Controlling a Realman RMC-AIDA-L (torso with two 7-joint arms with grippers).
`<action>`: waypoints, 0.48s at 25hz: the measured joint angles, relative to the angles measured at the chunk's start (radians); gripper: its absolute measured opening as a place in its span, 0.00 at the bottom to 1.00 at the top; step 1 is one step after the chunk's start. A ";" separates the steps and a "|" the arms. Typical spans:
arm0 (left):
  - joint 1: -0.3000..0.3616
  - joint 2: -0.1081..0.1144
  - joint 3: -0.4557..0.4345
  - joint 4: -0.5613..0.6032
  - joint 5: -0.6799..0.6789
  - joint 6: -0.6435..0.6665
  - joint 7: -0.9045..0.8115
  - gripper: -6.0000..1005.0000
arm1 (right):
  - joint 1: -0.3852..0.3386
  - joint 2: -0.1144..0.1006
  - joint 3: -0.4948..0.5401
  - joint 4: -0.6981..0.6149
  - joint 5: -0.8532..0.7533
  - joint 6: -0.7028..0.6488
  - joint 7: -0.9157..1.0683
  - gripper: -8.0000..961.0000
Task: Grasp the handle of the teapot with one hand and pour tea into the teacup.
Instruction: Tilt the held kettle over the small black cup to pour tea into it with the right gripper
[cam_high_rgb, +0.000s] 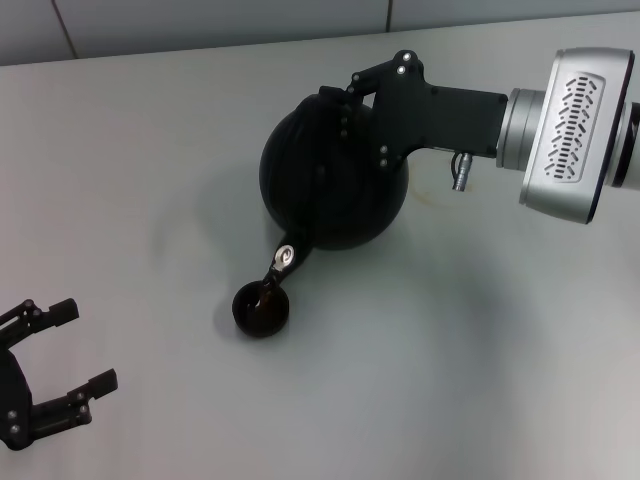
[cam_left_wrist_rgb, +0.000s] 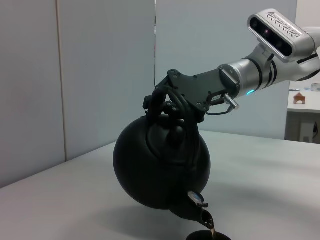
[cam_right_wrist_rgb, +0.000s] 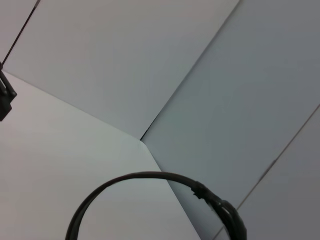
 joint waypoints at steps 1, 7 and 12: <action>0.000 0.000 0.000 0.000 0.000 0.000 0.000 0.86 | 0.000 0.000 0.000 0.000 0.000 0.000 -0.003 0.11; -0.001 0.000 -0.002 0.000 0.000 -0.001 0.000 0.86 | 0.000 0.001 -0.001 0.000 0.002 0.000 -0.015 0.10; -0.001 0.000 -0.010 0.000 0.001 0.002 0.000 0.86 | 0.000 0.001 -0.002 -0.003 0.002 0.000 -0.019 0.10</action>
